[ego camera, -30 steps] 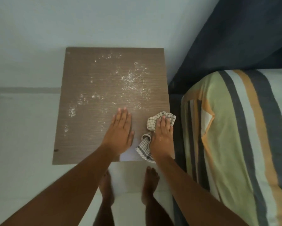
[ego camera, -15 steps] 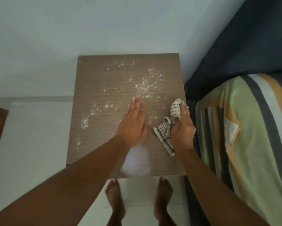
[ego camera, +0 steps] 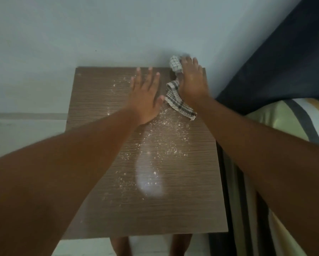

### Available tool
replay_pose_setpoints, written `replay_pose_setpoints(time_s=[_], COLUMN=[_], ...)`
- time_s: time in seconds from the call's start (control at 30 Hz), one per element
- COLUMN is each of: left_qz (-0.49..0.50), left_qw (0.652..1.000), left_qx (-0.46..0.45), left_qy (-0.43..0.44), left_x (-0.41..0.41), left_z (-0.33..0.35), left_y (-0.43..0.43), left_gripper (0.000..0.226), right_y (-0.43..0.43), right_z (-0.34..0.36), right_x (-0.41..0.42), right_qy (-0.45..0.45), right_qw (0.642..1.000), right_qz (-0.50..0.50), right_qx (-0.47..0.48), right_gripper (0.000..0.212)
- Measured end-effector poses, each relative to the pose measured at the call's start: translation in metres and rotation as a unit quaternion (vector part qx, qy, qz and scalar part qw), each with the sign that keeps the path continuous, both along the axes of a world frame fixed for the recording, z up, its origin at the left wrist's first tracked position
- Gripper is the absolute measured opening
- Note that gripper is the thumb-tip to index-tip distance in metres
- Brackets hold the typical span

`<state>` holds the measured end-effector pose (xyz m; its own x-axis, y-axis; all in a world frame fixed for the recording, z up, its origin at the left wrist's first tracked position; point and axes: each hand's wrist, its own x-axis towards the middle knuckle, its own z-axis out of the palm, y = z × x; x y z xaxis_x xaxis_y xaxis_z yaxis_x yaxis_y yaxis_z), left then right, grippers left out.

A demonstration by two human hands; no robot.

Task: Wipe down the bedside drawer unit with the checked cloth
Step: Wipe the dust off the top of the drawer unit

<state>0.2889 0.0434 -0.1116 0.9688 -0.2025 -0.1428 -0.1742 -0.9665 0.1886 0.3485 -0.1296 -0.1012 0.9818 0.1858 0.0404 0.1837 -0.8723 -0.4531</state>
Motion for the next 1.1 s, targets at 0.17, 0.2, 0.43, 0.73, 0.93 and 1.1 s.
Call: replay_pose_setpoints(time_s=[0.17, 0.2, 0.43, 0.73, 0.93, 1.1], left_qz=[-0.025, -0.027, -0.022, -0.038, -0.040, -0.041], left_qw=[1.000, 0.999, 1.000, 0.999, 0.999, 0.999], left_qx=[0.016, 0.019, 0.000, 0.019, 0.012, 0.018], left_qy=[0.005, 0.006, 0.014, -0.014, -0.019, -0.016], left_x=[0.012, 0.014, 0.014, 0.007, 0.005, 0.002], left_z=[-0.015, -0.017, -0.033, -0.040, -0.039, -0.036], left_y=[0.012, 0.014, 0.027, 0.026, 0.028, 0.027], left_gripper=[0.070, 0.069, 0.066, 0.063, 0.062, 0.063], right_y=[-0.009, -0.013, -0.019, -0.019, -0.019, -0.021], right_z=[-0.032, -0.036, -0.044, -0.042, -0.046, -0.050], right_x=[0.013, 0.013, 0.014, 0.006, -0.016, -0.047], right_qy=[0.041, 0.032, 0.010, 0.015, 0.000, -0.019], right_qw=[0.992, 0.991, 0.986, 0.980, 0.981, 0.979], right_qz=[0.110, 0.119, 0.142, 0.150, 0.160, 0.167], right_qx=[-0.045, -0.049, -0.090, -0.132, -0.113, -0.113], right_gripper=[0.068, 0.068, 0.069, 0.068, 0.060, 0.058])
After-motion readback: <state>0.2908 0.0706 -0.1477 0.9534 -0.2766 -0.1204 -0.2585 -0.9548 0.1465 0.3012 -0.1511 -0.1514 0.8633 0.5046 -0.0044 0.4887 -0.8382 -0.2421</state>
